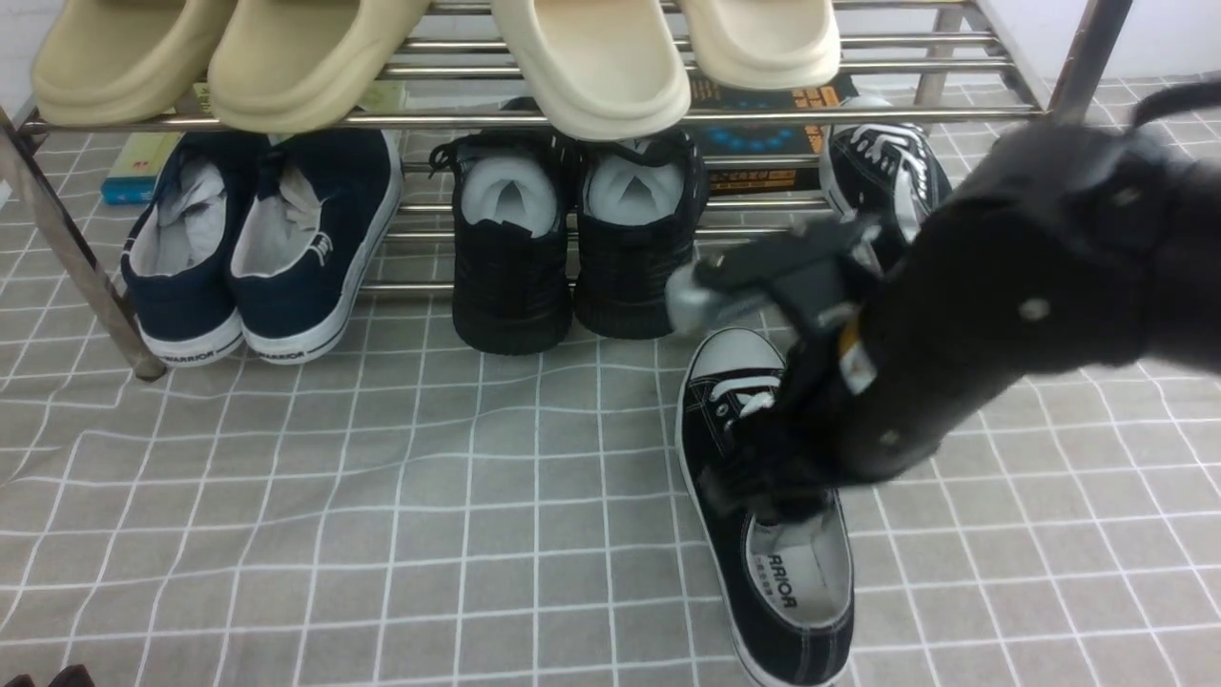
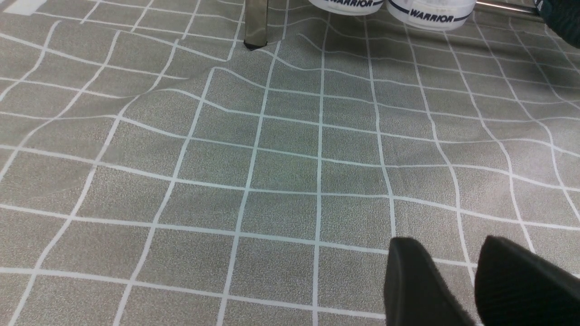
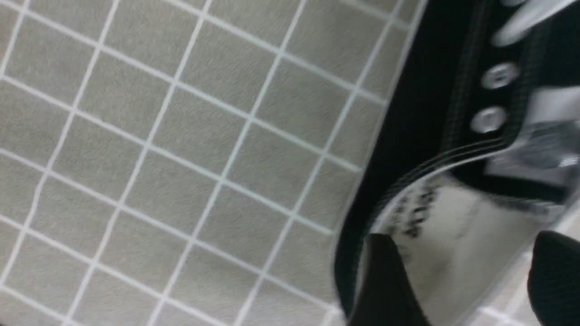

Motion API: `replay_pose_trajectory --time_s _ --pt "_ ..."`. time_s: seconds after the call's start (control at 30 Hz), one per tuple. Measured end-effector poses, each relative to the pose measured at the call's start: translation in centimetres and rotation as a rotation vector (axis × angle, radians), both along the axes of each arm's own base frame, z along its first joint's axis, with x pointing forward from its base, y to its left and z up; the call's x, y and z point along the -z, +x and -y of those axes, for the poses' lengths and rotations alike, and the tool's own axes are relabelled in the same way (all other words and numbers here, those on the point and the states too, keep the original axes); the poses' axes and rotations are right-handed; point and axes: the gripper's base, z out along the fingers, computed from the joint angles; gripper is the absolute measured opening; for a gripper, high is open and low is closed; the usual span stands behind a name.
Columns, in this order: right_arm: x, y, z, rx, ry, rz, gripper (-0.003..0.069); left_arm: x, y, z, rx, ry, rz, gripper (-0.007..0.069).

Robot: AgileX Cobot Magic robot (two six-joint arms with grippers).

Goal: Take the shoes off the shelf with your hand from the grey coffee tablecloth.

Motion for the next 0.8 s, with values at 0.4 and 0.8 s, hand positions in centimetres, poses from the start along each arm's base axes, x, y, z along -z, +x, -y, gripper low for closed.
replay_pose_trajectory --time_s 0.4,0.8 --pt "-1.2 9.8 7.6 0.184 -0.069 0.238 0.0426 0.0 0.0 0.0 0.0 0.0 0.0 0.0239" --pt "2.9 13.9 8.1 0.13 -0.138 0.316 0.0371 0.0 0.0 0.0 0.0 0.0 0.0 0.0239"
